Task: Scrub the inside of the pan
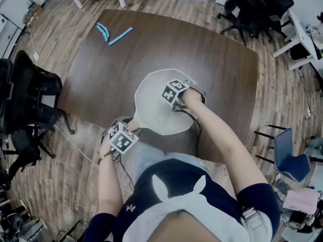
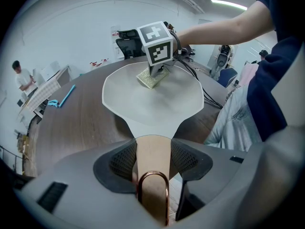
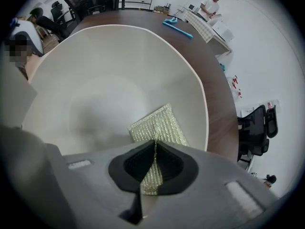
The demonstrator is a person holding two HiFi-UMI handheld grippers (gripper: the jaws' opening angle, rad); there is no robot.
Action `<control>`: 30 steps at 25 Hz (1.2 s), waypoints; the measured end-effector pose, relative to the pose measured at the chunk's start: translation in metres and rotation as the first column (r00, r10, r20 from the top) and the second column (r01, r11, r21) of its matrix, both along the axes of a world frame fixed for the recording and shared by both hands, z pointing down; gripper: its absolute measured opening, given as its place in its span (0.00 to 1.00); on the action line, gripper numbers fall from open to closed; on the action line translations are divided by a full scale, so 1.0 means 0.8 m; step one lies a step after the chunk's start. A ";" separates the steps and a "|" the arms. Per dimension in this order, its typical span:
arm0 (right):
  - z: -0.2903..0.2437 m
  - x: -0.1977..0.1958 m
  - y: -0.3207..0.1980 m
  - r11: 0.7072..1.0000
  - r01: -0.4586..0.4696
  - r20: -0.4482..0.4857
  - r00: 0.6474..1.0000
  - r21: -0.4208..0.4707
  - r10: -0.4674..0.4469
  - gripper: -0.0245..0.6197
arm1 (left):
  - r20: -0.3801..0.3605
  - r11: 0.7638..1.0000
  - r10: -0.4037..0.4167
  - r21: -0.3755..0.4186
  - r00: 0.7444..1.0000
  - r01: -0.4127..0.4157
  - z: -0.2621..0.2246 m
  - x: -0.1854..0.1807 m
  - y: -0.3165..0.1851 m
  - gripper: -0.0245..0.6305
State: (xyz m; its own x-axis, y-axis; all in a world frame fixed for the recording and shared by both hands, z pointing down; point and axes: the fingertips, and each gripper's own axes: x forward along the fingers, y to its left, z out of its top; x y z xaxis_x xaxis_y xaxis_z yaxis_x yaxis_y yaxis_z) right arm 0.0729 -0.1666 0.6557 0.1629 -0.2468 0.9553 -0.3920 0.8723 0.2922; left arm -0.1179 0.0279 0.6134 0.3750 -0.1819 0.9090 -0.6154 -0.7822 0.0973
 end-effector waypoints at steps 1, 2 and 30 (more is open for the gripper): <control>0.000 0.002 0.002 1.000 0.002 -0.004 1.000 -0.009 -0.002 0.05 | -0.001 1.000 0.000 -0.001 1.000 0.000 0.000 0.000 0.000 0.38; 0.001 0.003 0.004 1.000 0.003 -0.008 1.000 -0.016 -0.004 0.05 | 0.000 1.000 0.000 -0.002 1.000 0.000 0.000 0.000 0.001 0.38; 0.015 0.032 0.081 0.947 0.073 -0.207 0.968 -0.313 -0.143 0.05 | 0.004 1.000 -0.006 0.006 1.000 0.006 -0.002 -0.005 -0.004 0.38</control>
